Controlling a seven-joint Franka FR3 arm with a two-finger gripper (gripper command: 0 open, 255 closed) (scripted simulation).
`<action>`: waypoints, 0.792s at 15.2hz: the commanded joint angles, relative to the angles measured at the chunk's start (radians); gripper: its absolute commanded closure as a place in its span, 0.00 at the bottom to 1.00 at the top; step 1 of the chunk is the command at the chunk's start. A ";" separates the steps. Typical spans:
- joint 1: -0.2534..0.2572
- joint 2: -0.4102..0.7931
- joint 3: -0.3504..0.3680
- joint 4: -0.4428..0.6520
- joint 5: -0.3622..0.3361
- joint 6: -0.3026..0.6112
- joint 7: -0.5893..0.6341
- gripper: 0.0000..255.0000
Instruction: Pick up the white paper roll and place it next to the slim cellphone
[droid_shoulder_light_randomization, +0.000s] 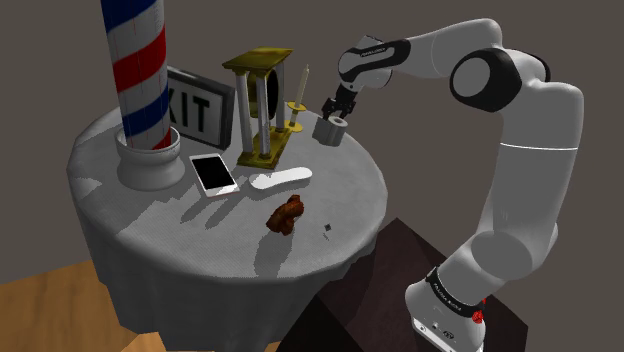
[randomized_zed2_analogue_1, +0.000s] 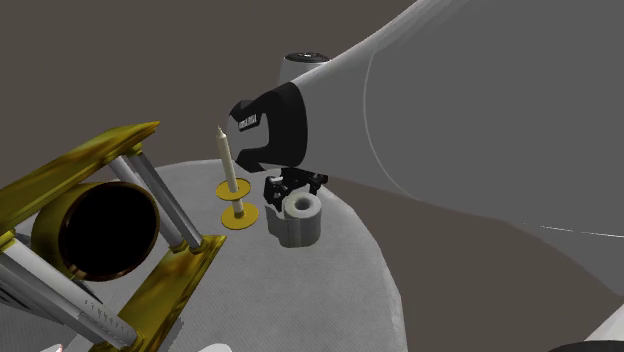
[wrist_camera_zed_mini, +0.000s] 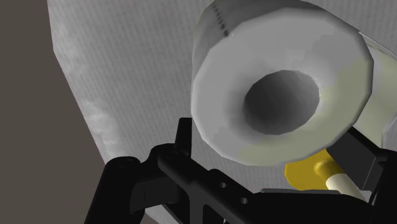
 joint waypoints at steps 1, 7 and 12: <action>0.000 0.000 0.000 0.000 0.000 0.001 0.000 0.00; 0.000 0.000 0.000 -0.001 0.000 0.001 0.000 1.00; 0.001 -0.001 0.000 -0.001 0.000 0.001 0.001 1.00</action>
